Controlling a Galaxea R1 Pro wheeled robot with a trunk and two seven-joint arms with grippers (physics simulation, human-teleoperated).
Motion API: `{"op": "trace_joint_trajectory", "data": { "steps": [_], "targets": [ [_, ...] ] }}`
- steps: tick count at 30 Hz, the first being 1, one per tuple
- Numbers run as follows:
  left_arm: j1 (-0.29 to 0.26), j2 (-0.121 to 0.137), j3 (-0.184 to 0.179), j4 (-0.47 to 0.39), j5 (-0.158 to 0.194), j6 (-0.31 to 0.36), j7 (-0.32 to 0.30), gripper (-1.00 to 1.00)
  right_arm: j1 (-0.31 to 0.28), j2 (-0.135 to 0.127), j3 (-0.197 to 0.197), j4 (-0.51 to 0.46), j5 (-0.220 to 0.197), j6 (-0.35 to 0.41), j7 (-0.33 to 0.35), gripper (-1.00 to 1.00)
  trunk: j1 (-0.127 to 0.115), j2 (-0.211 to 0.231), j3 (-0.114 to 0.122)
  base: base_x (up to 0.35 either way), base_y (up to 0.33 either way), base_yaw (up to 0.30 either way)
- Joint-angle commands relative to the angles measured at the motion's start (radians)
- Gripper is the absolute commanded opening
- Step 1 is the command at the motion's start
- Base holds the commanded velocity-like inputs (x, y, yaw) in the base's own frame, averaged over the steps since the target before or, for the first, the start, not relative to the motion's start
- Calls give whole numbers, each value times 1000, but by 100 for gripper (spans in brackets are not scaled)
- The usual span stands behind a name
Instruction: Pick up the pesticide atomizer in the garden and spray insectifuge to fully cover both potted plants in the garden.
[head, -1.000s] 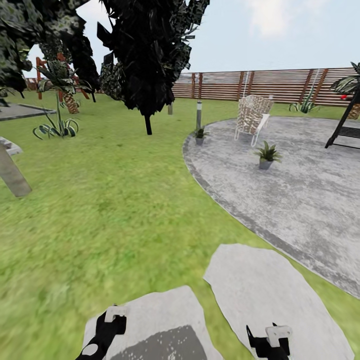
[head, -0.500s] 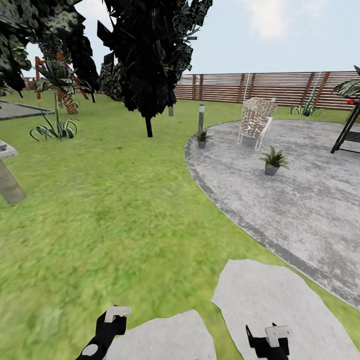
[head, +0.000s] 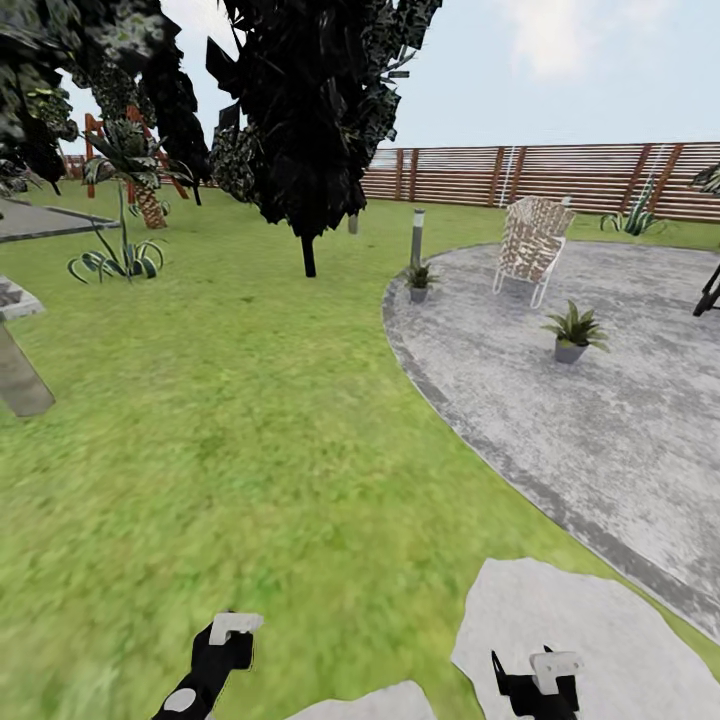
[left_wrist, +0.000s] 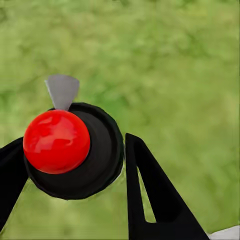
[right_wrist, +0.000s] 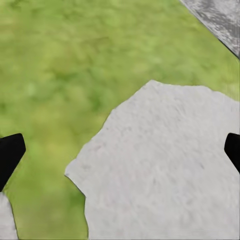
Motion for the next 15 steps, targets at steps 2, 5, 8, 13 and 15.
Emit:
{"op": "trace_joint_trajectory", "data": {
  "steps": [2, 5, 8, 13, 15],
  "targets": [
    [0, -1, 7, 1, -10, -4, -1, -100, 0, 0, -1, 0, 5, -3, 0, 100, 0, 0, -1, 338, 102, 253],
    [0, -1, 7, 1, -11, -4, -1, -100, 0, 0, -1, 0, 5, -3, 0, 100, 0, 0, -1, 338, 102, 262],
    [-1, -1, 7, 2, -10, -4, -1, -100, 0, 0, -1, 0, 5, -3, -1, 100, 0, 0, -1, 338, 102, 132],
    [0, -1, 7, 3, -10, -4, -1, -100, 0, 0, -1, 0, 5, -3, -1, 100, 0, 0, -1, 338, 102, 25],
    [0, -1, 7, 3, -10, -4, -1, -100, 0, 0, -1, 1, 5, -3, -1, 100, 0, 0, -1, 338, 102, 4]
  ]
}}
